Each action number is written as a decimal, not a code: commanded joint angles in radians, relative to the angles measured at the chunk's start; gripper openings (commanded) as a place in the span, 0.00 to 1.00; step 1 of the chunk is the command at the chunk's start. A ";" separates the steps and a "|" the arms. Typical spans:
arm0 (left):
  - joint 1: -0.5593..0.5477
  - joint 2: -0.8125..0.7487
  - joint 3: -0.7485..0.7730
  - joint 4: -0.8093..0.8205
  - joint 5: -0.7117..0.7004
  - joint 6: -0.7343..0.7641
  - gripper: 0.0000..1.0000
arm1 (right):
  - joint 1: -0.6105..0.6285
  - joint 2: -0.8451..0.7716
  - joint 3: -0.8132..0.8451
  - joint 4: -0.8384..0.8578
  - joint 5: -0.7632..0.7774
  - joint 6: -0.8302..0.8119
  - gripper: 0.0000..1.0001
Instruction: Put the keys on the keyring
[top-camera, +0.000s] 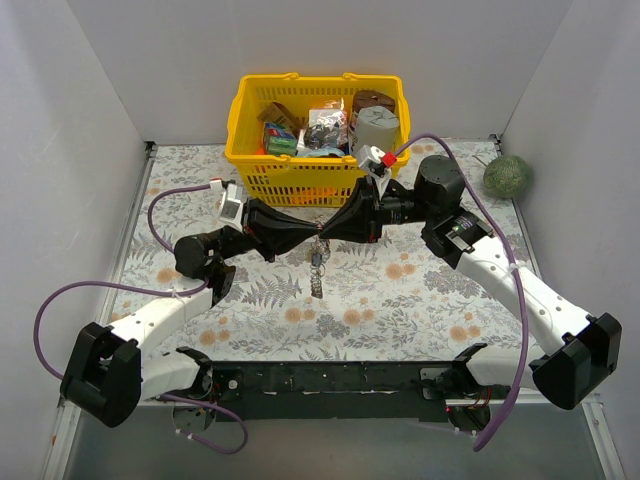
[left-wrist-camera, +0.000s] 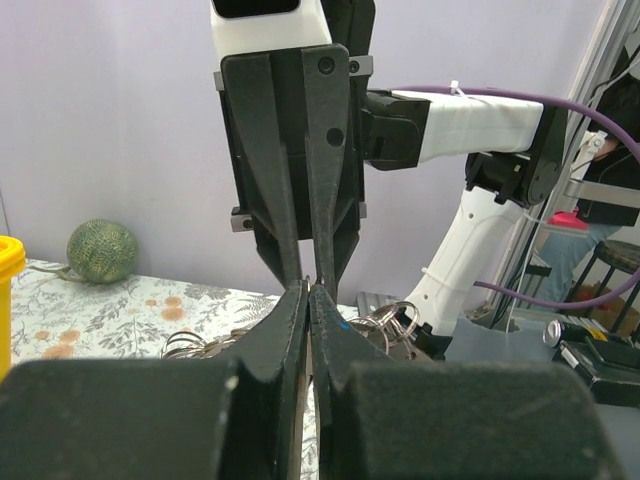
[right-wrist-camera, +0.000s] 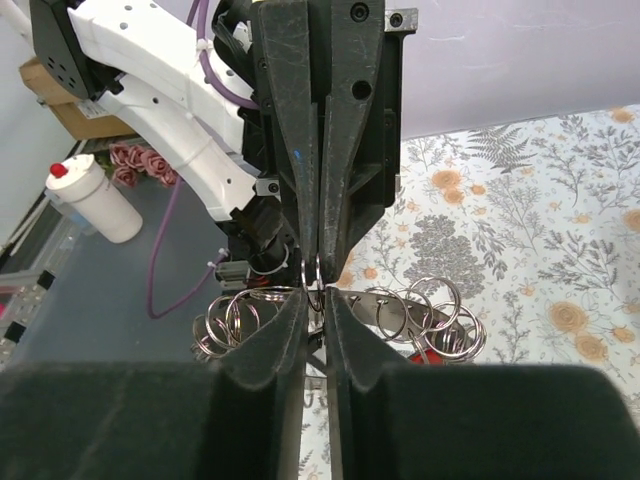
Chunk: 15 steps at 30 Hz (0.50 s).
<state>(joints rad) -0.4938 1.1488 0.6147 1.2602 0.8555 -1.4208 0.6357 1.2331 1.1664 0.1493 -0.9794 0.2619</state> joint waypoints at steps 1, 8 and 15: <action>-0.006 -0.031 0.022 0.035 -0.006 -0.006 0.00 | 0.004 -0.003 -0.004 0.076 0.012 0.025 0.12; -0.006 -0.052 0.033 -0.027 0.005 0.026 0.00 | 0.007 0.005 0.030 -0.010 0.024 -0.039 0.01; -0.005 -0.118 0.095 -0.341 0.051 0.222 0.17 | 0.007 0.034 0.157 -0.307 0.080 -0.222 0.01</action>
<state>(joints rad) -0.4931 1.1080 0.6300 1.1011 0.8627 -1.3384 0.6384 1.2472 1.2163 0.0059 -0.9546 0.1726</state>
